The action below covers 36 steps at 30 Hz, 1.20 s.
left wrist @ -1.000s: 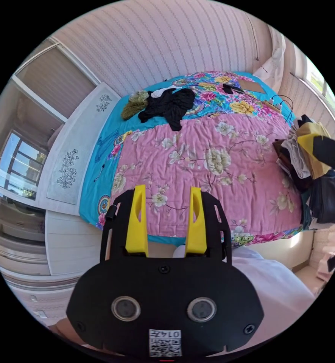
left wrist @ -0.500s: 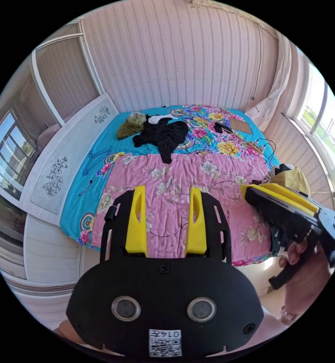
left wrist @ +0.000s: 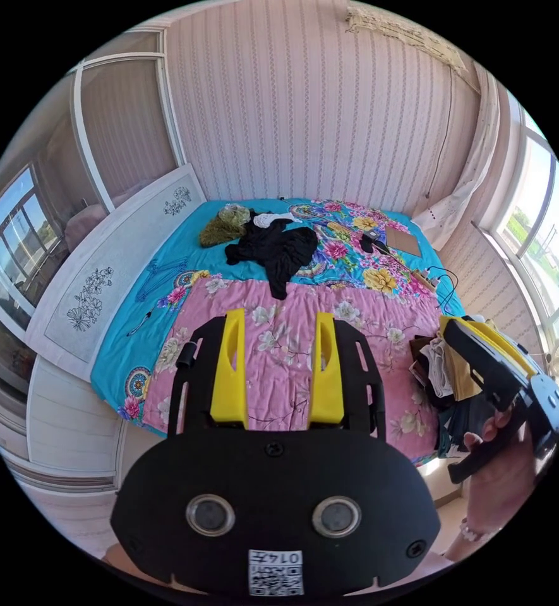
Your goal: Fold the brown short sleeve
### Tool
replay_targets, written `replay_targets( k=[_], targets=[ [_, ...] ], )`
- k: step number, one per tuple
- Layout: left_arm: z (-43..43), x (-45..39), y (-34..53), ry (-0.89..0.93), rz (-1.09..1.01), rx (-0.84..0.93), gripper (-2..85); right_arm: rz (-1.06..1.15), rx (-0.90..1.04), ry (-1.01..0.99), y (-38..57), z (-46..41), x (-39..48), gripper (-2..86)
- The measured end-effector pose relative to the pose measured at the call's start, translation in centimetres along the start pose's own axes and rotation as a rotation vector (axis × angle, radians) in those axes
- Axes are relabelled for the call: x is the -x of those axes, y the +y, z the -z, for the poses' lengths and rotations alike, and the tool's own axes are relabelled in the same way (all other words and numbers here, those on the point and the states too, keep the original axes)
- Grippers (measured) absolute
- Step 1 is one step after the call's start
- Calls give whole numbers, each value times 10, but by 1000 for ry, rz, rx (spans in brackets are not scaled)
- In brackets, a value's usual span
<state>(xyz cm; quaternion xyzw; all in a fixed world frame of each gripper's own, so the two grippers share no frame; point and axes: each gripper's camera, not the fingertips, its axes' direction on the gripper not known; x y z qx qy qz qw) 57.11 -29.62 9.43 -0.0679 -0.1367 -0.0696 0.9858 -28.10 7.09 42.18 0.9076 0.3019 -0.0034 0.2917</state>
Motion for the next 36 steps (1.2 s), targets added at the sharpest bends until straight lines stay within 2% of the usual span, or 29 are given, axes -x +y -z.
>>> replay_targets(
  k=[36],
  targets=[
    [31, 34, -18, 11, 0, 45, 160, 3, 41, 7, 19, -31, 40, 112]
  ],
)
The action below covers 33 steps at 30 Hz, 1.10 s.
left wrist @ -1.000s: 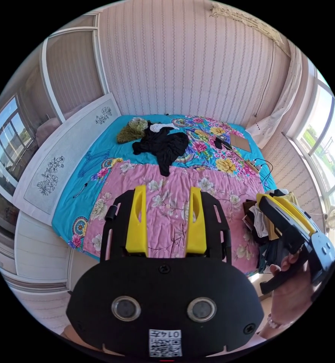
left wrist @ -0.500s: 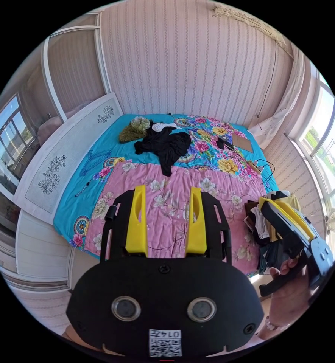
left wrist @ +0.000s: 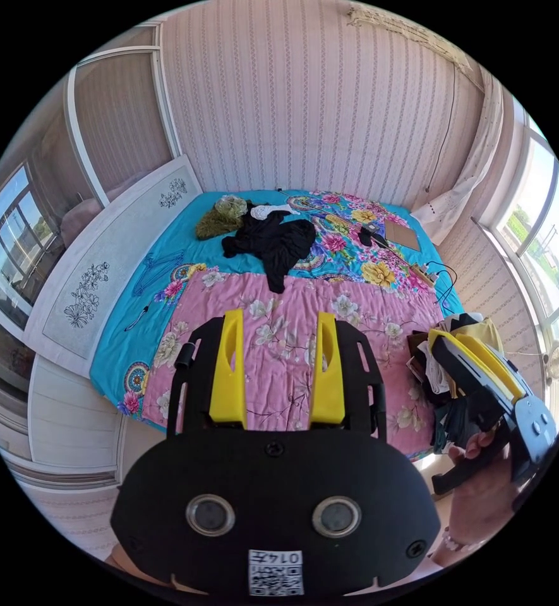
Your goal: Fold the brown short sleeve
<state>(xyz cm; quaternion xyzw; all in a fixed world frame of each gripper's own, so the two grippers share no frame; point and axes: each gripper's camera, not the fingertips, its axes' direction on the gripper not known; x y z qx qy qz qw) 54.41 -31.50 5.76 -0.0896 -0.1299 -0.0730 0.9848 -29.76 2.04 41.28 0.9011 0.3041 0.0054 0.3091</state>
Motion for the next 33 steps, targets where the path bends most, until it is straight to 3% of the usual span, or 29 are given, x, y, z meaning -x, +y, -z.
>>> replay_targets(
  k=[25, 33],
  targets=[
    [14, 6, 0, -66, 4, -56, 160, 12, -19, 16, 2, -9, 3, 112],
    [16, 5, 0, 4, -43, -42, 161, 3, -28, 37, 2, -9, 2, 112]
  ],
)
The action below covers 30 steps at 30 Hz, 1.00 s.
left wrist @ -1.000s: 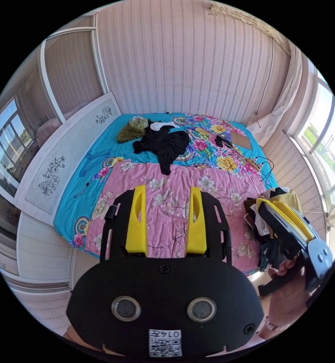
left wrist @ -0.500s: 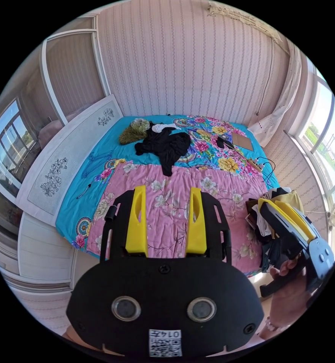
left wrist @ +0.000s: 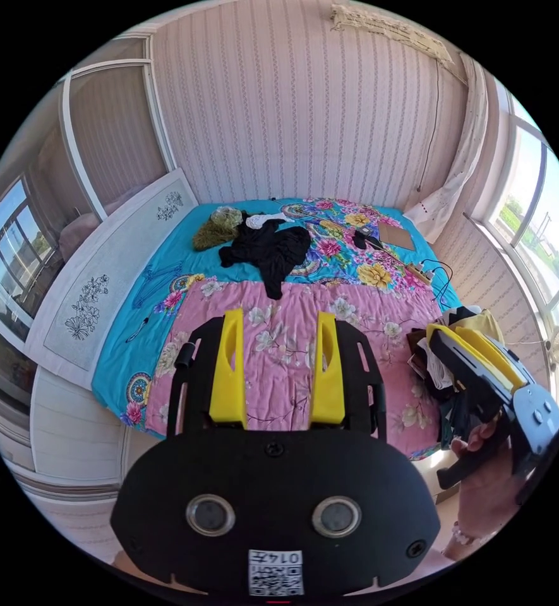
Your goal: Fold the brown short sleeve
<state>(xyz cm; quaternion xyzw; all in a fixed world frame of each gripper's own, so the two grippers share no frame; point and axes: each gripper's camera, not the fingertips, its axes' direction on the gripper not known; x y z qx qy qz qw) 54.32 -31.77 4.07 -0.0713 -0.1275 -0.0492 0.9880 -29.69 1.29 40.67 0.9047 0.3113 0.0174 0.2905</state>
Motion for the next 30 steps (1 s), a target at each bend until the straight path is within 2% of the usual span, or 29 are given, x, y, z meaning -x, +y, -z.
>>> replay_targets(
  k=[20, 25, 30],
  targets=[
    [-6, 4, -8, 19, 1, 26, 158, -2, -3, -6, -3, 0, 0, 112],
    [-7, 1, -9, 79, -10, 56, 155, 9, 8, -21, -2, 1, 3, 112],
    [-9, 1, -9, 36, 26, 60, 153, 25, -15, 7, 1, 4, 7, 109]
  ],
)
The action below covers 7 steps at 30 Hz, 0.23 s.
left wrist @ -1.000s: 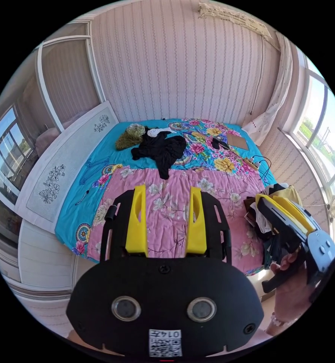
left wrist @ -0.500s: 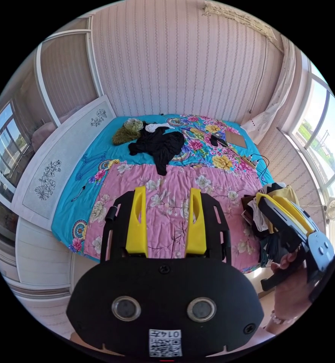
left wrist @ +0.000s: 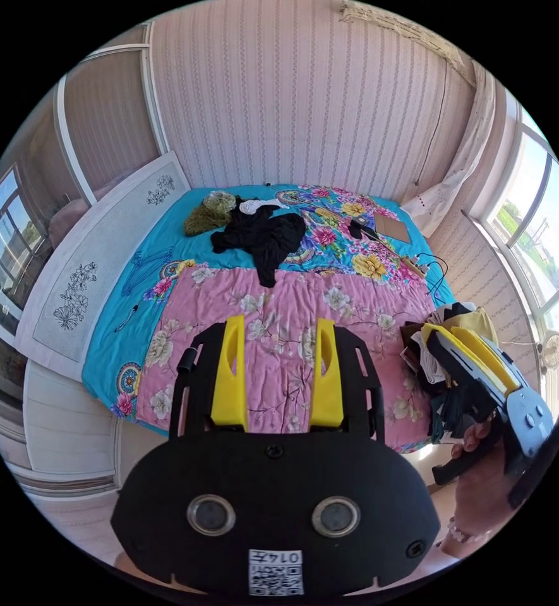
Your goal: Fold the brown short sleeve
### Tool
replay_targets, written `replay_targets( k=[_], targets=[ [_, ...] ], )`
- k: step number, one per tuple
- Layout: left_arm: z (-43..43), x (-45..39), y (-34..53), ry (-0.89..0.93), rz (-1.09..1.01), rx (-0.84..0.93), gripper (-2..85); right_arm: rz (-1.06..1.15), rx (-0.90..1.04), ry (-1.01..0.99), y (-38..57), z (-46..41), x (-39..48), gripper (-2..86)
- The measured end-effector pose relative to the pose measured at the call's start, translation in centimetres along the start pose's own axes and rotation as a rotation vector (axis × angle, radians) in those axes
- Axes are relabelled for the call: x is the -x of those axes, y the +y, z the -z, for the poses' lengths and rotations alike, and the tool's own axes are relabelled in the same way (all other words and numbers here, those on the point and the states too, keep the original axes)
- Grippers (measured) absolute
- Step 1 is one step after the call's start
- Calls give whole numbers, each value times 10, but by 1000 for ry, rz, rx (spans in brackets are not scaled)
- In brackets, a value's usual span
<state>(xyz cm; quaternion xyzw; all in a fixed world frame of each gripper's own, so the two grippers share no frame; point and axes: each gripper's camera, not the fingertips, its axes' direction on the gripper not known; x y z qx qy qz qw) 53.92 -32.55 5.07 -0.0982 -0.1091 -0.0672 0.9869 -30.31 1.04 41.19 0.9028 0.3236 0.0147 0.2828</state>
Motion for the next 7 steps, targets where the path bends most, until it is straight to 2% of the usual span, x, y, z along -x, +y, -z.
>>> replay_targets(
  k=[7],
  targets=[
    [-1, 3, -4, 10, 78, 76, 157, -60, 83, -5, 0, 1, -3, 111]
  ],
)
